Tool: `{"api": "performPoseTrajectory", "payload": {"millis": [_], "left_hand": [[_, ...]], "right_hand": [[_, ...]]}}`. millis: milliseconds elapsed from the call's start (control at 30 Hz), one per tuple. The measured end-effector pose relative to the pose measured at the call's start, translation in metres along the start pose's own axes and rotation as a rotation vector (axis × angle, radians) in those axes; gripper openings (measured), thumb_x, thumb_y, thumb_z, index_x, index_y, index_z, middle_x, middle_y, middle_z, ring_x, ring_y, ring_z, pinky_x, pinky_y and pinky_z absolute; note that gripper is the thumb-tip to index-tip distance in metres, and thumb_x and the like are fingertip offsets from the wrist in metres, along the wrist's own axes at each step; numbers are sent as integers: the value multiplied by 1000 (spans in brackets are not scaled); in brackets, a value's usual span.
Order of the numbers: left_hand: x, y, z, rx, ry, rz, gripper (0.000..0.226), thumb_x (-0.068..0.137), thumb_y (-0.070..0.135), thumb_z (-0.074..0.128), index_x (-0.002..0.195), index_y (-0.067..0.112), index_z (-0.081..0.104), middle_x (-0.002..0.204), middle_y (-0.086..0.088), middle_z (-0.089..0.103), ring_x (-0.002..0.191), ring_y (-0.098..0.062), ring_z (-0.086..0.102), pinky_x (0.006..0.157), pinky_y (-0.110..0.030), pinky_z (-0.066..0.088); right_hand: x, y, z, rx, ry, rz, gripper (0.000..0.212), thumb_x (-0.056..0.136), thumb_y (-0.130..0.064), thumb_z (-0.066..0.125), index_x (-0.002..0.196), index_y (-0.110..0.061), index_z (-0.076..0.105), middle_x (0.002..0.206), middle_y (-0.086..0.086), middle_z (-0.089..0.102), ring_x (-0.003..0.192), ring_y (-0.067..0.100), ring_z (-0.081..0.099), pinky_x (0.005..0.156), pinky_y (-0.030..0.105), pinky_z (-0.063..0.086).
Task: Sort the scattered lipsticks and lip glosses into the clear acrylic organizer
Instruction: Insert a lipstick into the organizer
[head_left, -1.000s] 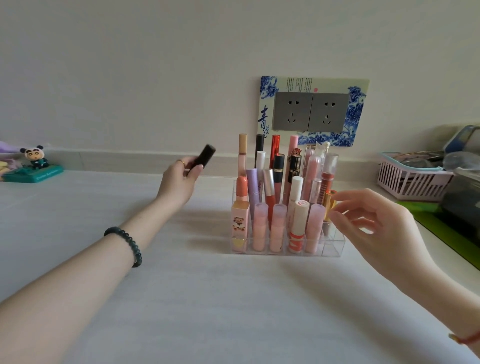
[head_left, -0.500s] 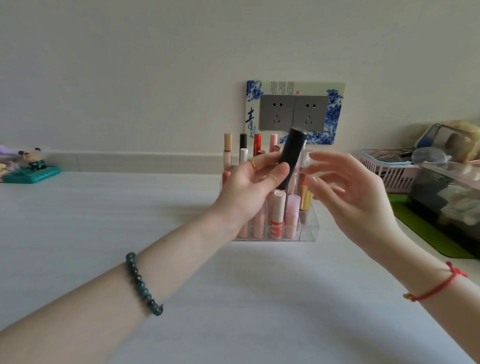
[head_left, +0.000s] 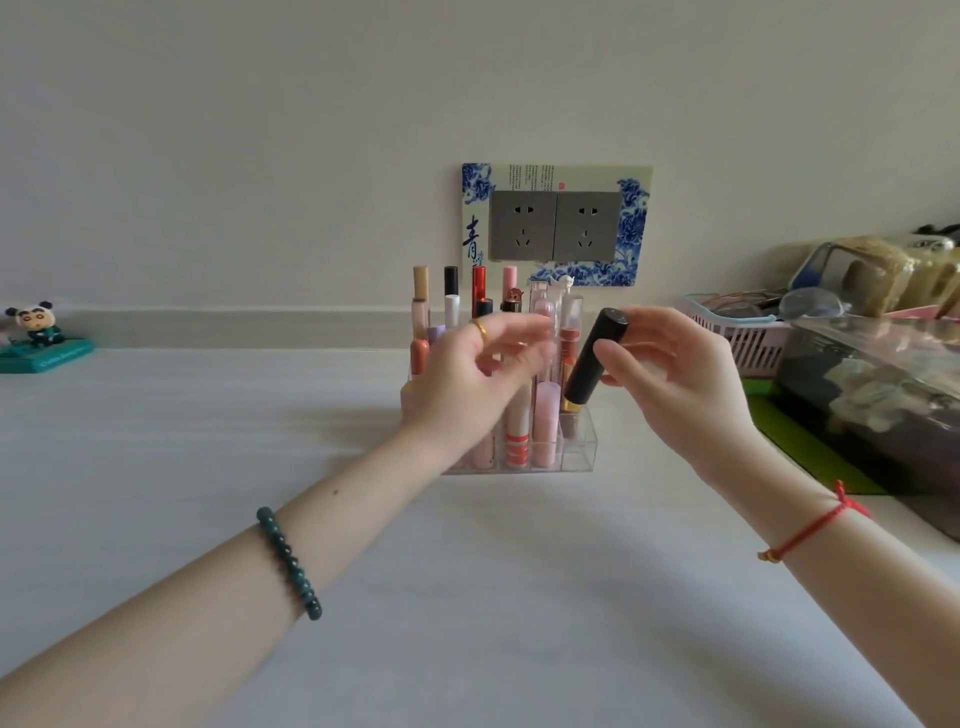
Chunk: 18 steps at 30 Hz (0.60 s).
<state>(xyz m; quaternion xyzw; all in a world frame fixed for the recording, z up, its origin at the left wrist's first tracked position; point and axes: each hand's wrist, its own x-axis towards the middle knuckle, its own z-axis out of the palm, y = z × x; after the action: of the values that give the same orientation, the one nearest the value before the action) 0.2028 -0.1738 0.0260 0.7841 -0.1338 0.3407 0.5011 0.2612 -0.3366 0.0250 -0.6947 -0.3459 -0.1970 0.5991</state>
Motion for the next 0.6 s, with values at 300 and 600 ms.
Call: {"api": "performPoseTrajectory", "payload": {"millis": [300,600], "left_hand": [[-7,-33,-52,214,324,23,13,88,20,57,98,26,64,94,13,66,90,-1,60,81,-16,44],[-17,-67,-68,196,350,-192,27,92,28,50,118,21,55,110,14,57,100,4,53,80,-7,35]], "right_hand": [[-5,27,7,-159,-6,94,20,78,-12,68,93,-24,60,79,-16,62,67,-6,61,61,4,48],[-11,38,13,-201,-46,137,23,75,-9,70,82,-29,61,74,-15,64,70,0,63,64,5,48]]}}
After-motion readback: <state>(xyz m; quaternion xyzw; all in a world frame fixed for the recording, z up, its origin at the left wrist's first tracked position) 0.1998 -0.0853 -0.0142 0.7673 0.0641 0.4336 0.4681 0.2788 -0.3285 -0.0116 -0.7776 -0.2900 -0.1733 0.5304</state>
